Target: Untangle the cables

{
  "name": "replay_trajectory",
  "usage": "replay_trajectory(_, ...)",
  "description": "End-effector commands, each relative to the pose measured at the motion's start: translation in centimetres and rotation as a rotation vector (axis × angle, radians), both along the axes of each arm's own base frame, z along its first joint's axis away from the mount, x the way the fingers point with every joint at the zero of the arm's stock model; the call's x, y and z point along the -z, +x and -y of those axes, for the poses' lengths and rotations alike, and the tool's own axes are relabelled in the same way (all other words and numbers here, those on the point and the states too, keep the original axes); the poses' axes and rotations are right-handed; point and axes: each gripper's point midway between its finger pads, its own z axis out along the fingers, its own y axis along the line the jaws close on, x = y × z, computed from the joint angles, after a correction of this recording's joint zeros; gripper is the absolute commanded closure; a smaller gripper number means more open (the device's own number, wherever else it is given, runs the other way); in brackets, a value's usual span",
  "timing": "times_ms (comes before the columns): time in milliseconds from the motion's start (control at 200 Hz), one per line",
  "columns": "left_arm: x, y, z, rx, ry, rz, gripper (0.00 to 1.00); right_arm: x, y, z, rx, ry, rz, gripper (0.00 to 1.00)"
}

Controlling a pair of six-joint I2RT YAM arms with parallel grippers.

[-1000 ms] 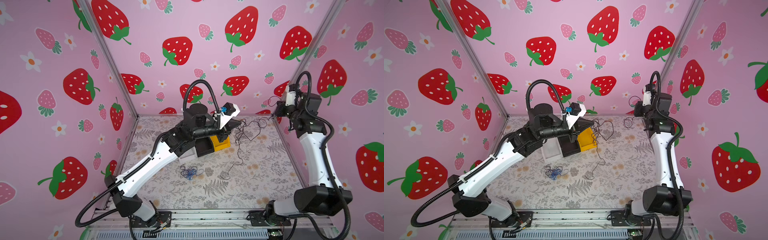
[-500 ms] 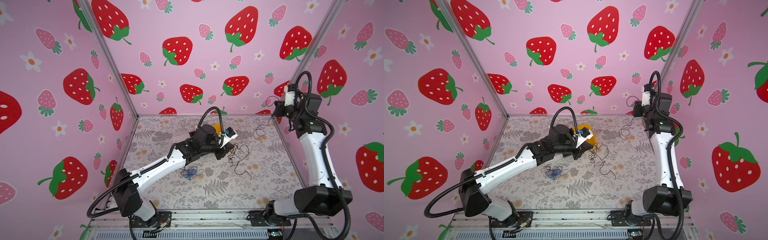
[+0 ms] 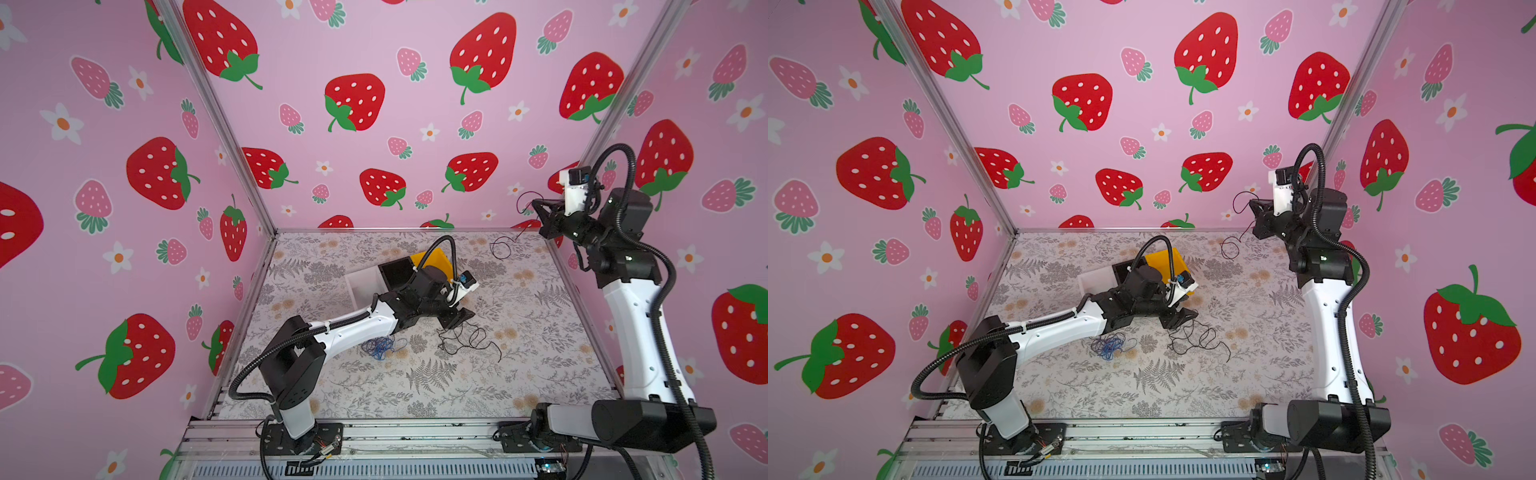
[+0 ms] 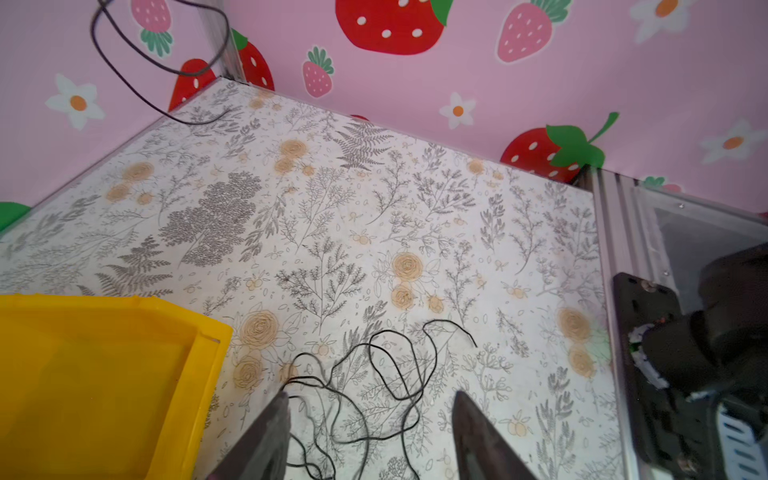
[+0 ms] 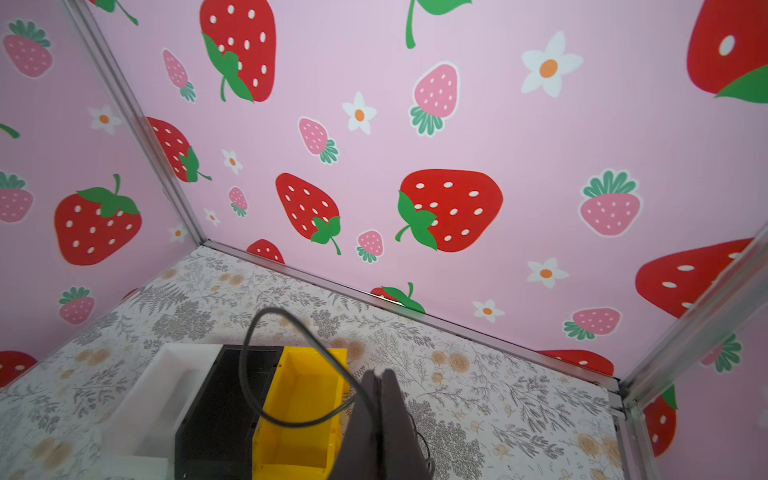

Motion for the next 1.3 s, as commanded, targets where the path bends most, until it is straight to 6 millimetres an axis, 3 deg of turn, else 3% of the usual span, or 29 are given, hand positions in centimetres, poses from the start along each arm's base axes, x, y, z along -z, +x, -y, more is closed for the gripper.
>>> replay_trajectory(0,-2.5,1.1,-0.1,-0.052,-0.047,0.103,0.10,-0.5,-1.0,-1.9,-0.112,0.025,0.026,1.00)
replay_trajectory(150,-3.6,2.0,-1.7,-0.104,-0.065,0.188,0.07,-1.3,-2.6,-3.6,-0.205,0.048,0.047,1.00)
replay_trajectory(420,-2.7,3.9,-3.6,-0.160,-0.074,0.203,0.08,-2.7,-6.4,-6.7,-0.396,0.104,0.105,1.00)
replay_trajectory(550,-2.5,5.3,-4.0,-0.189,-0.072,0.223,0.11,-2.5,-7.1,-7.7,-0.457,0.118,0.105,1.00)
replay_trajectory(725,-2.7,8.9,-5.3,-0.289,-0.067,0.288,0.14,-3.4,-8.4,-8.5,-0.529,0.126,0.138,1.00)
replay_trajectory(895,-3.6,9.6,-5.3,-0.273,-0.067,0.333,0.20,-3.3,-9.1,-8.9,-0.567,0.129,0.133,1.00)
replay_trajectory(1071,-3.2,9.5,-5.5,-0.264,-0.065,0.341,0.41,-2.6,-9.5,-9.3,-0.589,0.129,0.123,1.00)
replay_trajectory(1186,-3.5,9.4,-5.1,-0.247,-0.094,0.337,0.73,-2.0,-9.1,-9.4,-0.593,0.144,0.112,1.00)
replay_trajectory(1261,-3.6,9.4,-5.0,-0.248,-0.100,0.334,0.99,-1.9,-8.6,-9.4,-0.577,0.153,0.117,1.00)
replay_trajectory(1291,-3.4,9.3,-5.1,-0.248,-0.093,0.333,1.00,-1.9,-8.2,-9.2,-0.553,0.156,0.121,1.00)
